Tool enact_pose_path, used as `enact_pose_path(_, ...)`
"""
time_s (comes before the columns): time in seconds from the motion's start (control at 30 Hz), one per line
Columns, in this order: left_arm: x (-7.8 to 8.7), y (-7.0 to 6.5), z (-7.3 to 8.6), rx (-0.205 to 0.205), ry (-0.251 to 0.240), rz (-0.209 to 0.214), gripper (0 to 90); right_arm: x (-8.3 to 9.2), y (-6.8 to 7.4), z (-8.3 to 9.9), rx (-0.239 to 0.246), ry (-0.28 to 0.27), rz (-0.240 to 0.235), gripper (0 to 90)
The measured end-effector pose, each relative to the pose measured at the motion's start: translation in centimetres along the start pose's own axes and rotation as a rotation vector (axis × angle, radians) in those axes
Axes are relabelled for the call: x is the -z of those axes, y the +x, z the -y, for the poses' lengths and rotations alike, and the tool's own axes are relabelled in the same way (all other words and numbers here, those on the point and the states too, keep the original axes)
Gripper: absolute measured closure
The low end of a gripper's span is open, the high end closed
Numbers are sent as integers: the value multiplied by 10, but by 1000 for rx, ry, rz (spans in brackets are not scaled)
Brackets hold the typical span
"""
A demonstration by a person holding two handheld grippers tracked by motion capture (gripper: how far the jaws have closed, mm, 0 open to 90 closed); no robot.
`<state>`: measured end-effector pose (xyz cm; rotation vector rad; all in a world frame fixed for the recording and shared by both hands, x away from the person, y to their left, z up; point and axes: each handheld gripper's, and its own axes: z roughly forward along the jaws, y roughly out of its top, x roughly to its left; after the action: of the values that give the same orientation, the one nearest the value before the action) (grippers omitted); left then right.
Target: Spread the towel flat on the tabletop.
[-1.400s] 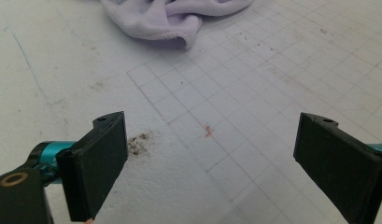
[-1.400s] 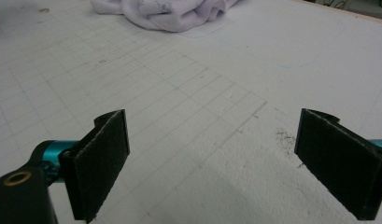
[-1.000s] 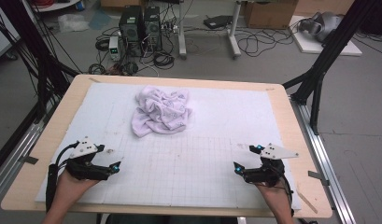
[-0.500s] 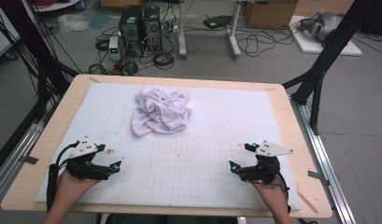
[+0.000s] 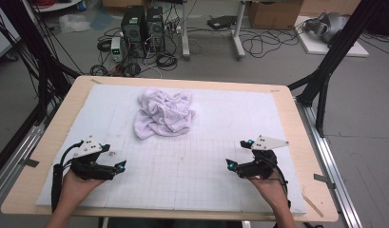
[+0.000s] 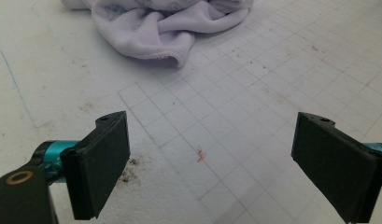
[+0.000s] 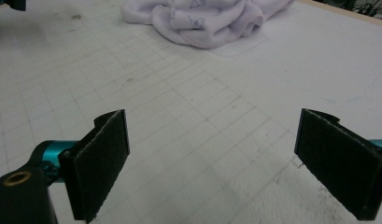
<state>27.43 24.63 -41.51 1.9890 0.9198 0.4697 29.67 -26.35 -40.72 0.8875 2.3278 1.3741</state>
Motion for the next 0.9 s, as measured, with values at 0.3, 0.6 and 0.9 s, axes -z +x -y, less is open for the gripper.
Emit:
enact_pose_path(0.3,-6,-1,-5,-7,-1,9,133,-26,-6,-38,26,-13,-23,94)
enact_pose_path(0.6,-10,-2,-8,-22,-1,28,159,-55,-10,-75,65,9,-55,100)
enact_pose_path(0.9,-11,-4,-10,-22,-11,32,171,-87,-12,-110,93,36,-96,143)
